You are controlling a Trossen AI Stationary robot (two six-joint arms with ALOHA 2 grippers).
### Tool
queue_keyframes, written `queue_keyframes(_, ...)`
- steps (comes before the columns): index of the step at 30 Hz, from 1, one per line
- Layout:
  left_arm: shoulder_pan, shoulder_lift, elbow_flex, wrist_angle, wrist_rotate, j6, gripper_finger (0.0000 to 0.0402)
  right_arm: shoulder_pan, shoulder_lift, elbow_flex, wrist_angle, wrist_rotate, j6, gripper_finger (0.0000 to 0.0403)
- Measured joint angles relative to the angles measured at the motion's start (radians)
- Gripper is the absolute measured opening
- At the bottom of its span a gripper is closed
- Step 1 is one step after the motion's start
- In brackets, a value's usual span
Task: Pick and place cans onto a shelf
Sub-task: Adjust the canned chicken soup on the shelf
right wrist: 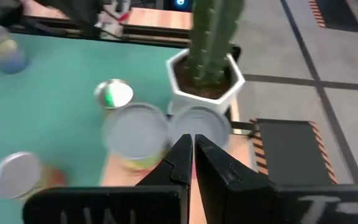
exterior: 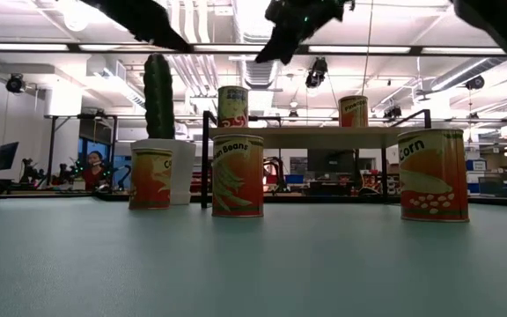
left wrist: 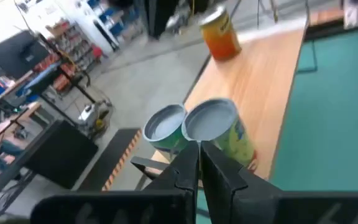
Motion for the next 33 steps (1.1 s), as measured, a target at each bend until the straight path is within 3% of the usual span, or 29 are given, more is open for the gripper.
queue_keyframes(5,0.066,0.129,0.097,-0.1,0.014,0.048,0.0,0.05,-0.06,0.0,-0.093,0.007,0.004,0.0009)
queue_keyframes(20,0.192,0.315,0.172,-0.069,0.025,0.212,0.0,0.163,-0.115,-0.021,-0.236,0.015,0.055,0.0009)
queue_keyframes(33,0.311,0.373,0.196,-0.042,0.228,0.29,0.0,0.167,-0.115,-0.021,-0.276,0.016,0.063,0.0009)
